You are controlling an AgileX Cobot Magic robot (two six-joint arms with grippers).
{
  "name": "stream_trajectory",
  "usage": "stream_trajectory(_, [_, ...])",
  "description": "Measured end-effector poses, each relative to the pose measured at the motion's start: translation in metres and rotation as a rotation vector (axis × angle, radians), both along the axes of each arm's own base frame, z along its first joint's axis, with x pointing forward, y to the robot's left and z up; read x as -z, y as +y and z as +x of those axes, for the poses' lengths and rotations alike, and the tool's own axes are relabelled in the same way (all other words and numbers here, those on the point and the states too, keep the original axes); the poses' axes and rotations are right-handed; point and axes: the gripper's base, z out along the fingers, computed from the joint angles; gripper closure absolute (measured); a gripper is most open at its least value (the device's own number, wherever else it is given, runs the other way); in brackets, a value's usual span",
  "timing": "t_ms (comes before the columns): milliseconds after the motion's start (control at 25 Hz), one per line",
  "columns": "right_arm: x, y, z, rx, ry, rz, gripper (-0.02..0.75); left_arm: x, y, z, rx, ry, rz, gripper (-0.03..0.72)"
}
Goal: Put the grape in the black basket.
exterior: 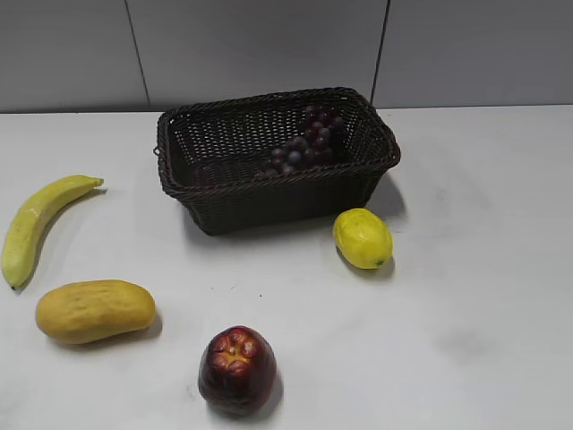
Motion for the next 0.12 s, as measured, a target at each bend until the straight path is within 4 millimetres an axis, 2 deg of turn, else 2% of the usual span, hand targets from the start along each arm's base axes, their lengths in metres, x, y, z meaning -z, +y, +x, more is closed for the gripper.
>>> stream_trajectory(120, [0.0000, 0.0000, 0.0000, 0.000, 0.000, 0.000, 0.167, 0.0000, 0.0000, 0.0000, 0.000, 0.000, 0.000, 0.471])
